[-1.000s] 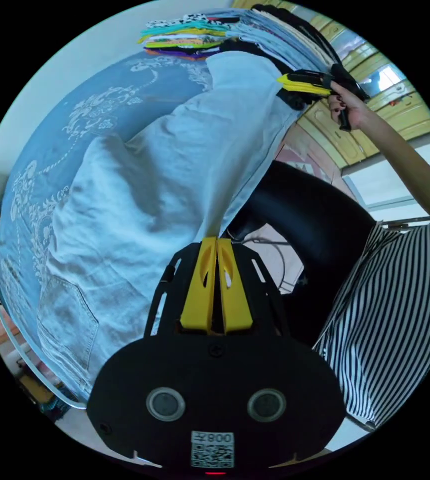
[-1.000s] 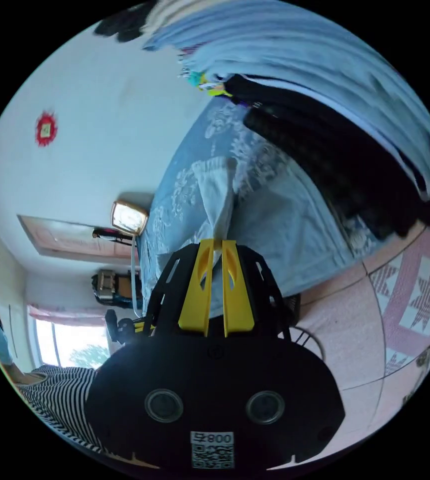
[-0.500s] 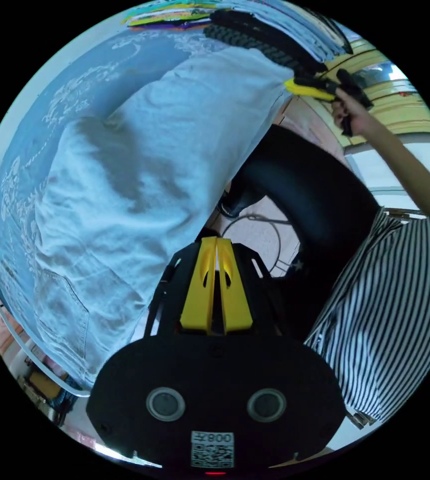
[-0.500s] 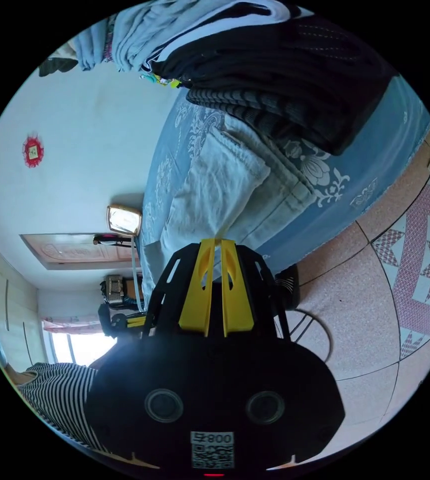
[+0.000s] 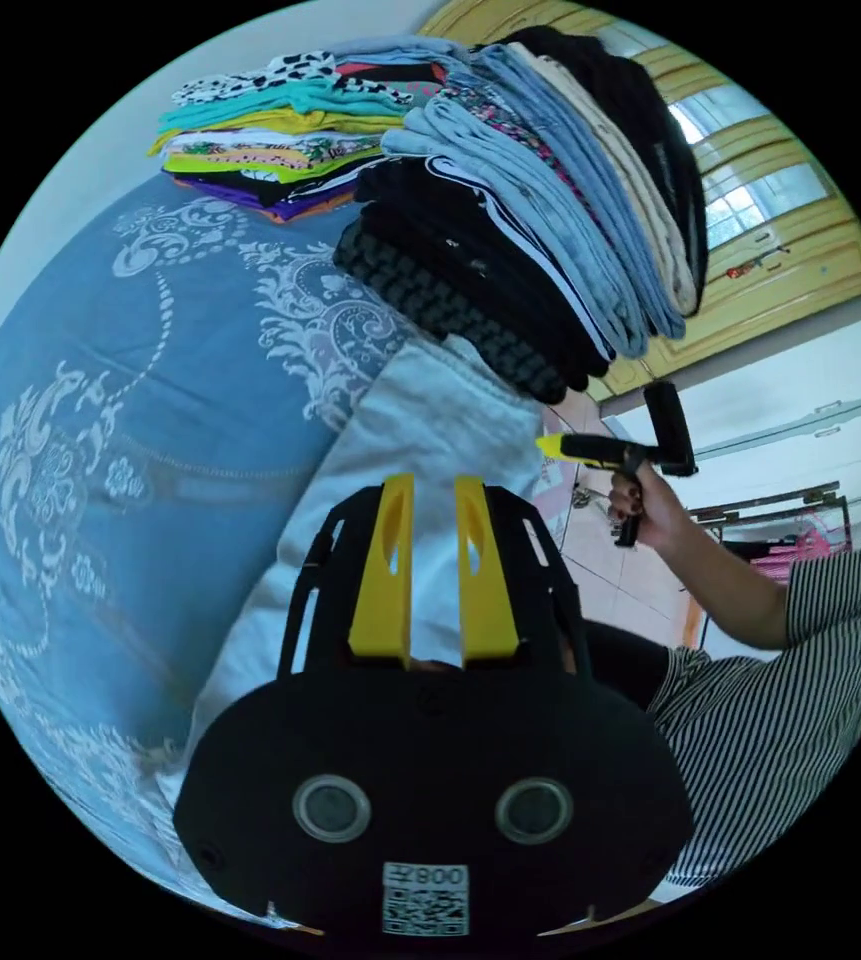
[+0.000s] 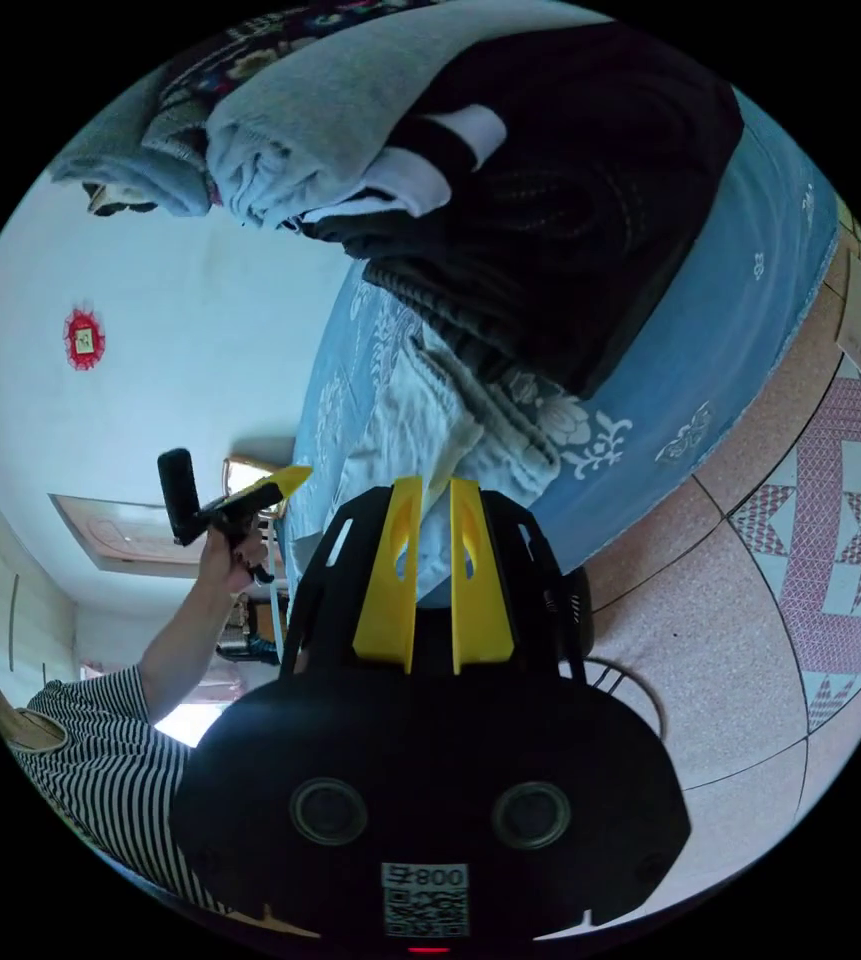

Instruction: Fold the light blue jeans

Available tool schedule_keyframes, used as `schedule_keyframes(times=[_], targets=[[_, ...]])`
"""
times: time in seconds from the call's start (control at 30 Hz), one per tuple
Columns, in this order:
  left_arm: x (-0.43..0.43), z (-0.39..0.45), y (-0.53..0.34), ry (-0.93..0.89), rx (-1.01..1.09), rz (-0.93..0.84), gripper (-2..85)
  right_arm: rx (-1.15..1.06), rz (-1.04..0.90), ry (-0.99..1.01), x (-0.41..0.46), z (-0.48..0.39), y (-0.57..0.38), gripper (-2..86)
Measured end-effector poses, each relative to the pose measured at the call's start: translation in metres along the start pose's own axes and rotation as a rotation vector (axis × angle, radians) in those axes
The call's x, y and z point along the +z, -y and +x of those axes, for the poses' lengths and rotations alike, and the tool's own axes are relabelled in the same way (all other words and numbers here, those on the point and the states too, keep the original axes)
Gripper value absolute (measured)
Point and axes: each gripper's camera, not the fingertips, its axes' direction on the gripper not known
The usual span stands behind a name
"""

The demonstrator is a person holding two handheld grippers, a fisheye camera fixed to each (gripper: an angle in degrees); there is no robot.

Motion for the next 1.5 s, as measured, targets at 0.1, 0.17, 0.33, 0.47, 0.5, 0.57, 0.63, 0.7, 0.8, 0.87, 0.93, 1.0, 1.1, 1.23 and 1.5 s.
schedule_keyframes(times=[0.1,0.17,0.33,0.47,0.5,0.57,0.63,0.7,0.8,0.87,0.93,1.0,1.1,1.23,1.5], targets=[[0.018,-0.018,0.044,-0.016,-0.028,-0.030,7.7,0.009,0.014,-0.014,-0.001,0.002,0.006,5.2],[0.029,-0.026,0.064,0.007,-0.036,-0.051,7.8,0.021,0.010,-0.014,0.003,0.004,0.009,4.8],[0.068,-0.039,0.104,0.102,-0.007,-0.191,5.4,0.046,-0.018,-0.003,0.020,0.003,0.020,2.9],[0.067,-0.039,0.109,0.149,0.045,-0.197,1.9,0.034,-0.013,0.018,0.020,-0.005,0.021,2.2],[0.059,-0.037,0.106,0.148,0.063,-0.158,1.4,0.022,-0.001,0.034,0.016,-0.011,0.019,2.1],[0.043,-0.036,0.102,0.121,0.076,-0.096,0.9,-0.024,0.020,0.068,0.006,-0.026,0.015,1.9],[0.021,-0.032,0.096,0.100,0.114,-0.025,0.5,-0.087,0.041,0.074,-0.009,-0.048,0.008,1.7],[0.011,-0.029,0.095,0.078,0.134,-0.001,0.4,-0.098,0.057,0.077,-0.019,-0.055,0.004,1.6],[0.008,-0.026,0.101,0.091,0.180,-0.021,0.3,-0.089,0.078,0.032,-0.025,-0.054,0.003,1.6],[0.015,-0.025,0.104,0.116,0.197,-0.065,0.3,-0.062,0.055,-0.010,-0.016,-0.046,0.007,1.6],[0.026,-0.029,0.103,0.181,0.200,-0.132,0.3,-0.020,0.028,-0.045,0.001,-0.035,0.014,1.7],[0.028,-0.036,0.100,0.209,0.178,-0.155,0.4,-0.009,0.014,-0.061,0.011,-0.033,0.020,1.8],[0.016,-0.044,0.092,0.222,0.165,-0.161,0.8,0.000,0.019,-0.058,0.018,-0.037,0.026,2.0],[-0.018,-0.057,0.070,0.244,0.155,-0.114,1.4,0.010,0.017,-0.025,0.018,-0.042,0.033,2.2],[-0.130,-0.119,-0.065,0.009,-0.149,0.117,2.1,0.010,0.041,-0.071,0.005,-0.071,0.036,0.9]])
